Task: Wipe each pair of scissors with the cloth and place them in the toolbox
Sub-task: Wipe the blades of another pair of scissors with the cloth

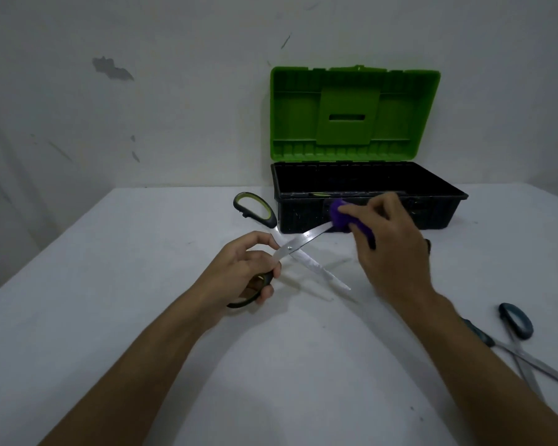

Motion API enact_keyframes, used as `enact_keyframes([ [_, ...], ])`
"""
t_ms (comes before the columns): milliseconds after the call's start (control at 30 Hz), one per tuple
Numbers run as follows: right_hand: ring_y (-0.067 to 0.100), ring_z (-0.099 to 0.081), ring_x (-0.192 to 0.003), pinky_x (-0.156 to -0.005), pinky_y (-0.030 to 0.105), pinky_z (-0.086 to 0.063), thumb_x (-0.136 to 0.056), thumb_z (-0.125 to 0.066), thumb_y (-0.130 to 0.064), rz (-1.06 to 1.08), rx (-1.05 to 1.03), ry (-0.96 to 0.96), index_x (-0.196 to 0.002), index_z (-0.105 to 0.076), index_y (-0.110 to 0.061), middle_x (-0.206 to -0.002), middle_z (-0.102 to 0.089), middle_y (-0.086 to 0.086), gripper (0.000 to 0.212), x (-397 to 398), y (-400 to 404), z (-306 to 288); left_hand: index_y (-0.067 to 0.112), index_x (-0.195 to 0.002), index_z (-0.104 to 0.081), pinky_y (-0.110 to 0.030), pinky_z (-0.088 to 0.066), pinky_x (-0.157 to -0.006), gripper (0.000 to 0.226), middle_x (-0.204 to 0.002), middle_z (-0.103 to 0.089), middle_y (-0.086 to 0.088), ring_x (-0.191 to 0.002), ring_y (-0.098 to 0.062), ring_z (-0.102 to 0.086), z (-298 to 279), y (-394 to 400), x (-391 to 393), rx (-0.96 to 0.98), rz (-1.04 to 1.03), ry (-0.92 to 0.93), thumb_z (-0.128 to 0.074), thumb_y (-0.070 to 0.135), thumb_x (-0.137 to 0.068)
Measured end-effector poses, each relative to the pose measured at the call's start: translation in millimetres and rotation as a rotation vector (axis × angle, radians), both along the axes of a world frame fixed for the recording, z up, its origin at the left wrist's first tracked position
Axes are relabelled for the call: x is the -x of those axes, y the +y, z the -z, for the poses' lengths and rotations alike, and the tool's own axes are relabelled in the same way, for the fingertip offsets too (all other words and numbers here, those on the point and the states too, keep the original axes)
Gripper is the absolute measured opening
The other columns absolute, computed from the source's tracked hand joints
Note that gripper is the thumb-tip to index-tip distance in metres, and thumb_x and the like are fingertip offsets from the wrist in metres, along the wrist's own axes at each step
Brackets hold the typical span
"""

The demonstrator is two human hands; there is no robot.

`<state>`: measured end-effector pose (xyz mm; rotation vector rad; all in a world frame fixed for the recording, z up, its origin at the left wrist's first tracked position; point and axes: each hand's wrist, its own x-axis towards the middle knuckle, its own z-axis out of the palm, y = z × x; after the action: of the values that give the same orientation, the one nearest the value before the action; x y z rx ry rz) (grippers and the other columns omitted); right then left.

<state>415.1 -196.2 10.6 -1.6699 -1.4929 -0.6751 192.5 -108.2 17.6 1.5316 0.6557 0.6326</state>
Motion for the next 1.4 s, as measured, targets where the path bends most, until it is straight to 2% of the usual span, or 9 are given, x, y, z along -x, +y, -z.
enact_keyframes([
  [33,0.015,-0.05,-0.084,-0.06,0.027,-0.052,-0.086,-0.067,-0.009,0.033,-0.015,0.025,-0.12,-0.066,-0.016,-0.1,-0.049,0.004,0.035,-4.5,-0.8,0.2,0.01,-0.101,-0.058,-0.02,-0.04,-0.042,0.012,-0.074,-0.059,-0.01,-0.048,-0.022,-0.051,0.8,0.5,-0.3,0.0,-0.006,0.003,-0.051,0.001,-0.096],
  [267,0.007,-0.047,-0.087,-0.07,0.007,-0.038,-0.086,-0.062,-0.023,-0.227,0.122,-0.126,-0.123,-0.064,-0.02,-0.106,-0.051,0.002,0.037,21.6,-2.5,5.7,0.01,-0.104,-0.058,-0.028,-0.046,-0.05,0.012,-0.072,-0.062,-0.008,-0.049,-0.023,-0.052,2.2,1.0,-2.5,-0.054,-0.017,0.017,-0.052,0.002,-0.096],
  [500,0.005,-0.043,-0.086,-0.067,0.002,-0.032,-0.083,-0.071,-0.006,0.037,-0.036,0.065,-0.123,-0.064,-0.015,-0.104,-0.05,0.004,0.042,-7.1,-0.1,7.2,0.008,-0.104,-0.058,-0.029,-0.041,-0.051,0.013,-0.072,-0.061,-0.009,-0.048,-0.023,-0.051,4.6,6.4,1.1,-0.054,-0.01,0.028,-0.051,0.001,-0.096],
  [700,0.005,-0.048,-0.083,-0.067,0.013,-0.043,-0.089,-0.06,-0.027,-0.341,0.153,-0.13,-0.124,-0.063,-0.026,-0.109,-0.049,-0.004,0.035,12.4,-0.8,9.6,0.013,-0.103,-0.061,-0.031,-0.048,-0.052,0.013,-0.072,-0.064,-0.009,-0.051,-0.023,-0.055,6.2,5.9,-1.5,-0.093,-0.02,0.067,-0.053,0.005,-0.097],
  [933,0.005,-0.043,-0.082,-0.063,0.003,-0.029,-0.079,-0.075,-0.005,0.045,-0.006,0.031,-0.122,-0.065,-0.015,-0.103,-0.051,0.002,0.045,-17.3,-4.7,12.0,0.008,-0.103,-0.061,-0.033,-0.04,-0.054,0.013,-0.072,-0.062,-0.01,-0.05,-0.026,-0.052,6.9,6.0,2.0,-0.068,-0.024,0.07,-0.052,0.001,-0.095],
  [1100,0.002,-0.042,-0.083,-0.065,0.004,-0.033,-0.084,-0.069,-0.017,-0.16,0.071,-0.081,-0.122,-0.064,-0.017,-0.104,-0.049,0.0,0.039,4.0,-2.3,11.9,0.01,-0.102,-0.062,-0.029,-0.045,-0.049,0.016,-0.069,-0.063,-0.008,-0.049,-0.024,-0.052,2.4,1.6,-1.1,-0.123,-0.044,0.06,-0.052,0.001,-0.095],
  [1233,0.006,-0.045,-0.079,-0.062,0.016,-0.046,-0.086,-0.069,-0.01,0.01,0.027,0.099,-0.123,-0.064,-0.018,-0.103,-0.046,-0.003,0.038,-14.6,1.0,11.3,0.01,-0.104,-0.061,-0.03,-0.045,-0.05,0.015,-0.071,-0.063,-0.009,-0.051,-0.024,-0.053,3.1,5.3,2.5,-0.095,-0.049,0.063,-0.053,0.002,-0.096],
  [1300,0.007,-0.044,-0.078,-0.063,0.01,-0.042,-0.086,-0.069,-0.01,0.026,-0.008,0.111,-0.123,-0.064,-0.017,-0.102,-0.046,-0.003,0.038,-19.9,-2.4,8.5,0.011,-0.103,-0.06,-0.032,-0.045,-0.052,0.015,-0.074,-0.064,-0.011,-0.05,-0.024,-0.054,5.5,6.8,2.5,-0.092,-0.1,0.064,-0.052,0.001,-0.095],
  [1400,0.007,-0.047,-0.084,-0.068,0.01,-0.041,-0.085,-0.069,-0.014,-0.177,0.008,0.009,-0.125,-0.063,-0.017,-0.106,-0.048,0.0,0.04,2.1,-6.1,5.0,0.016,-0.1,-0.059,-0.033,-0.046,-0.05,0.018,-0.077,-0.064,-0.012,-0.048,-0.021,-0.057,7.8,3.0,-2.9,-0.128,-0.188,0.084,-0.051,0.001,-0.093],
])
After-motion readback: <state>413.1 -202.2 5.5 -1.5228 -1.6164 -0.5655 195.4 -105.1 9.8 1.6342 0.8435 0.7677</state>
